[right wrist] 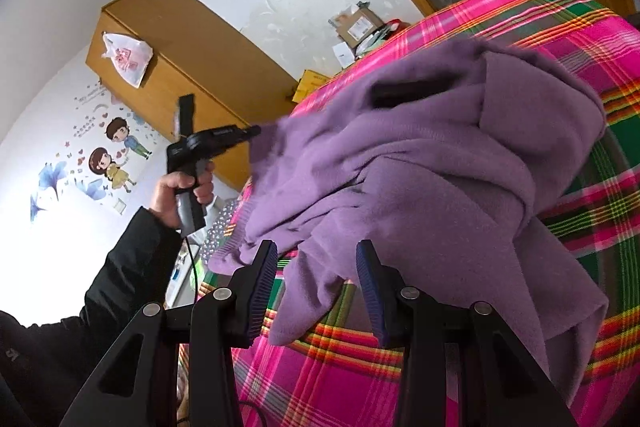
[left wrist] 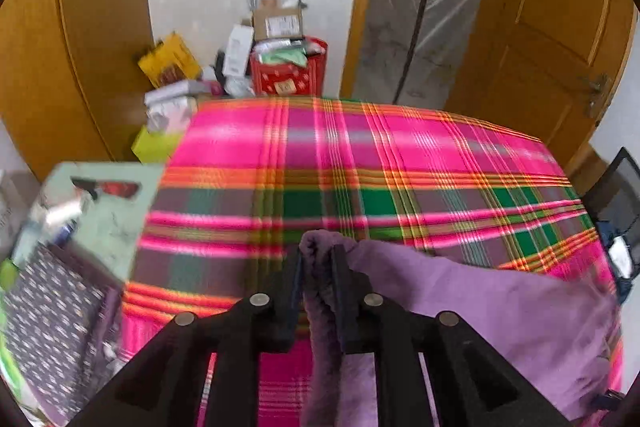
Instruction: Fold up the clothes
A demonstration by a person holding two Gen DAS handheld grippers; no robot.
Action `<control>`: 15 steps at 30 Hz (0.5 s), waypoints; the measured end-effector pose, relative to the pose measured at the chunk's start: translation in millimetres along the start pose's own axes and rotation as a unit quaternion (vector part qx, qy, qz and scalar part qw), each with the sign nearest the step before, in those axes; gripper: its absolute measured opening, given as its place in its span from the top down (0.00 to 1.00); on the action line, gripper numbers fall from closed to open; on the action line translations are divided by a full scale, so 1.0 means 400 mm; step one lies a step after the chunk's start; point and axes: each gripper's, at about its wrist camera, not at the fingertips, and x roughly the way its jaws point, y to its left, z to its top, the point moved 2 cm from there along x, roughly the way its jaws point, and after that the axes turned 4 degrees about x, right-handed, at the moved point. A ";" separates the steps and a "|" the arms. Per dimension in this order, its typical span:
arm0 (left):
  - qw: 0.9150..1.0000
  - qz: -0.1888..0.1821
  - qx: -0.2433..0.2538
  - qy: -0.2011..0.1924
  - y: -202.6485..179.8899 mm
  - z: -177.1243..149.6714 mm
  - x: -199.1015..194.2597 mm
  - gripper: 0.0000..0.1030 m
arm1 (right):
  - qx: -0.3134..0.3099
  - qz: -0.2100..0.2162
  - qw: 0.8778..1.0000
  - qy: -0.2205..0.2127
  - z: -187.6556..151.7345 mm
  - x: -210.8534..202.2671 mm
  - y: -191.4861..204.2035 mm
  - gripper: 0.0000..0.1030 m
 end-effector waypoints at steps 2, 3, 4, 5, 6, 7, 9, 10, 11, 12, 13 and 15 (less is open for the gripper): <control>1.000 -0.005 0.001 -0.004 0.001 -0.026 -0.015 0.86 | 0.000 -0.001 1.000 0.001 0.002 0.002 0.002 0.59; 1.000 -0.010 -0.001 -0.004 0.002 -0.039 -0.026 0.85 | 0.000 -0.002 1.000 0.001 0.004 0.004 0.002 0.59; 1.000 -0.016 -0.003 -0.005 0.000 -0.054 -0.041 0.84 | 0.000 -0.004 1.000 0.002 0.005 0.006 0.004 0.59; 1.000 -0.024 -0.004 -0.007 -0.006 -0.073 -0.063 0.81 | -0.001 -0.005 1.000 0.003 0.004 0.007 0.007 0.59; 0.999 -0.031 -0.005 -0.009 -0.012 -0.092 -0.084 0.78 | -0.003 -0.004 1.000 0.004 0.003 0.009 0.012 0.59; 0.999 -0.037 -0.008 -0.011 -0.016 -0.115 -0.107 0.77 | -0.004 -0.002 1.000 0.004 0.001 0.009 0.016 0.59; 0.998 -0.052 -0.020 -0.016 -0.015 -0.168 -0.157 0.76 | -0.006 0.000 1.000 0.006 -0.002 0.012 0.026 0.59; 0.998 -0.060 -0.029 -0.018 -0.012 -0.196 -0.180 0.74 | -0.006 0.001 1.000 0.007 -0.004 0.015 0.031 0.59; 0.997 -0.068 -0.041 -0.019 -0.009 -0.232 -0.203 0.71 | -0.007 0.002 1.000 0.009 -0.005 0.017 0.035 0.59; 0.996 -0.075 -0.052 -0.020 -0.008 -0.264 -0.223 0.70 | -0.007 0.004 1.000 0.010 -0.007 0.018 0.038 0.59; 0.995 -0.079 -0.061 -0.018 -0.008 -0.291 -0.238 0.70 | -0.008 0.005 1.000 0.011 -0.009 0.020 0.042 0.59; 0.992 -0.088 -0.085 -0.017 -0.006 -0.356 -0.267 0.68 | -0.011 0.007 1.000 0.015 -0.015 0.023 0.052 0.59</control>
